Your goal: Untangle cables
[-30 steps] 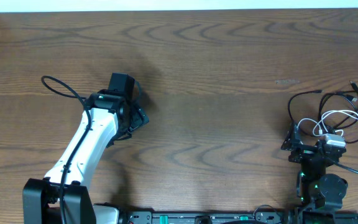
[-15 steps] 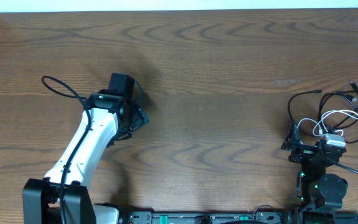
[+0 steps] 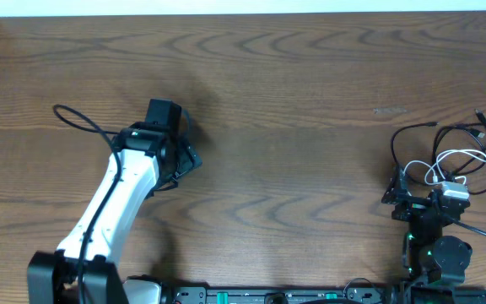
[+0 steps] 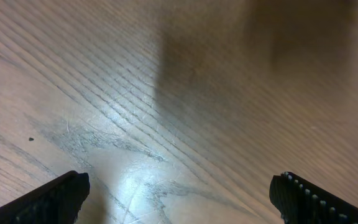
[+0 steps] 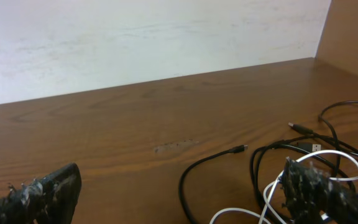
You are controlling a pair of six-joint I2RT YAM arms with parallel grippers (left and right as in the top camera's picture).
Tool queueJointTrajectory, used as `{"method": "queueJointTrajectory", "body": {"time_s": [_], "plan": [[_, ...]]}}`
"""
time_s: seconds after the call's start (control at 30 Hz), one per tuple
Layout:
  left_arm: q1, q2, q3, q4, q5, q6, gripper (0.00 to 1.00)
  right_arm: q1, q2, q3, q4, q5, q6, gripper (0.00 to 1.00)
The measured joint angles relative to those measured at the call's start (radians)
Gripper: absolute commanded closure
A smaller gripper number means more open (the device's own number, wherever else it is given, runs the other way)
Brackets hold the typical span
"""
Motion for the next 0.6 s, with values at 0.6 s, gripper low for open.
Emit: {"method": "queueJointTrajectory", "body": {"time_s": [0.6], "plan": [[0.000, -0.401, 0.000, -0.001, 0.000, 0.000, 0.02, 0.000, 0.000, 0.000, 0.000, -0.001, 0.000, 0.01]]}}
